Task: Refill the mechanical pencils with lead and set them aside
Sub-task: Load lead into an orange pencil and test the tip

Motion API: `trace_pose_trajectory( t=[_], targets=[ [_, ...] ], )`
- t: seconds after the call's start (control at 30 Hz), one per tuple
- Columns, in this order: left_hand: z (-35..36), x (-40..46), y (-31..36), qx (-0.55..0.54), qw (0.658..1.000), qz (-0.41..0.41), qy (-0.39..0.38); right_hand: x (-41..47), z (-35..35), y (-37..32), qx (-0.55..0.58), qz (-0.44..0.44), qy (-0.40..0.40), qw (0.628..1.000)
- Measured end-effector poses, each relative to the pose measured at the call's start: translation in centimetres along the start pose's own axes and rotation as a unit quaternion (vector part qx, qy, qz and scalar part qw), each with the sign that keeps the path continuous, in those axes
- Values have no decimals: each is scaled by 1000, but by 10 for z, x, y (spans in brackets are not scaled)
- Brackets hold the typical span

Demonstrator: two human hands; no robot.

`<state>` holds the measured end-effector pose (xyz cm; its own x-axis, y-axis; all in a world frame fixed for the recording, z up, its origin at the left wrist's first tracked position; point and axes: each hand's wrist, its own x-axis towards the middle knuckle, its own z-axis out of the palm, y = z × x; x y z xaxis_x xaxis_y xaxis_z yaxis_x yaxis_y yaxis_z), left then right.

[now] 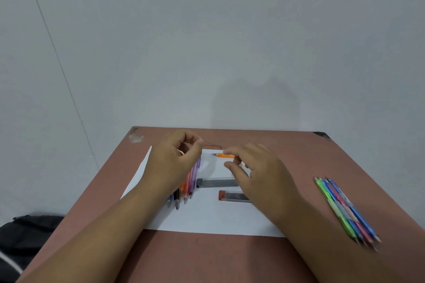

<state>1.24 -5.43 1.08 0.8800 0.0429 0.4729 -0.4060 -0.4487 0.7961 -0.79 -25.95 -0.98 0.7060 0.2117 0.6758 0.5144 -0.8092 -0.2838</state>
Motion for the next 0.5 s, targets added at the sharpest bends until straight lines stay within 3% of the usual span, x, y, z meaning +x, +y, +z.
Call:
trace_pose_trajectory(
  t=[0.1, 0.23, 0.4, 0.5],
  targets=[
    [2, -4, 4, 66, 990, 128, -10, 0, -2, -1, 21, 13, 36, 999],
    [9, -11, 13, 83, 976, 198, -28, 0, 1, 1, 34, -14, 66, 997],
    [11, -12, 15, 68, 975, 207, -35, 1, 1, 5, 38, -19, 88, 995],
    [10, -9, 21, 31, 989, 134, -51, 2, 0, 10, 55, 28, 107, 992]
  ],
)
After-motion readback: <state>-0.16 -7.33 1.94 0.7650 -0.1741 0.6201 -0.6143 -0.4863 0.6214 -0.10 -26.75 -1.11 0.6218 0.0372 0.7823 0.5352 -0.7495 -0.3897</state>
